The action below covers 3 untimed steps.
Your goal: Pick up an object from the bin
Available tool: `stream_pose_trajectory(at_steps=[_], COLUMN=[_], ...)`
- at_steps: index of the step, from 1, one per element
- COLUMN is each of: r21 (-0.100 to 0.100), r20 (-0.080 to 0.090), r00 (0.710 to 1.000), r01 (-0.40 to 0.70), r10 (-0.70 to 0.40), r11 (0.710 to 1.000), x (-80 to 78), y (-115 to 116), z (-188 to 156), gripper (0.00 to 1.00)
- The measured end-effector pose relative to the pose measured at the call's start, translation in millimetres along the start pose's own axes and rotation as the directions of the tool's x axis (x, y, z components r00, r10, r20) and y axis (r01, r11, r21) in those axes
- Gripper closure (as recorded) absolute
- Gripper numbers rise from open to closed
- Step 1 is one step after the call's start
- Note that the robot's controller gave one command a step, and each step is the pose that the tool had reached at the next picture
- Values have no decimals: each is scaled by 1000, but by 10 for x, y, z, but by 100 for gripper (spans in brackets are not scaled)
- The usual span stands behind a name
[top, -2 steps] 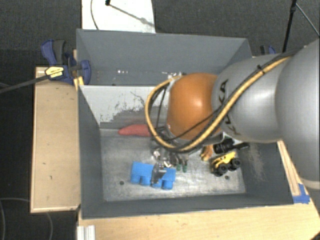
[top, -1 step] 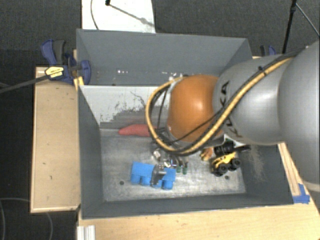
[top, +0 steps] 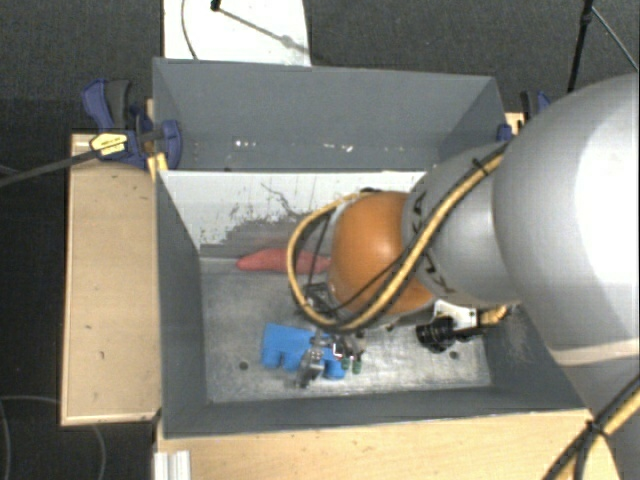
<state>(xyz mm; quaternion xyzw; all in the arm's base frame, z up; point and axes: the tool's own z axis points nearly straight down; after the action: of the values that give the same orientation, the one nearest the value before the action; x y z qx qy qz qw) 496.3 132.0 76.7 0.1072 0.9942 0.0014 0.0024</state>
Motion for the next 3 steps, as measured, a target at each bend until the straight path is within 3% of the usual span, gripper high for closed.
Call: stream_pose_trajectory(at_steps=[1, 3], r21=[-3, -2], r20=[4, 2], r00=[1000, 1000], r01=[-23, -26], r10=[23, 26], r11=[1000, 1000], x=[-32, -21], y=[15, 16], z=[152, 101], gripper=[100, 100])
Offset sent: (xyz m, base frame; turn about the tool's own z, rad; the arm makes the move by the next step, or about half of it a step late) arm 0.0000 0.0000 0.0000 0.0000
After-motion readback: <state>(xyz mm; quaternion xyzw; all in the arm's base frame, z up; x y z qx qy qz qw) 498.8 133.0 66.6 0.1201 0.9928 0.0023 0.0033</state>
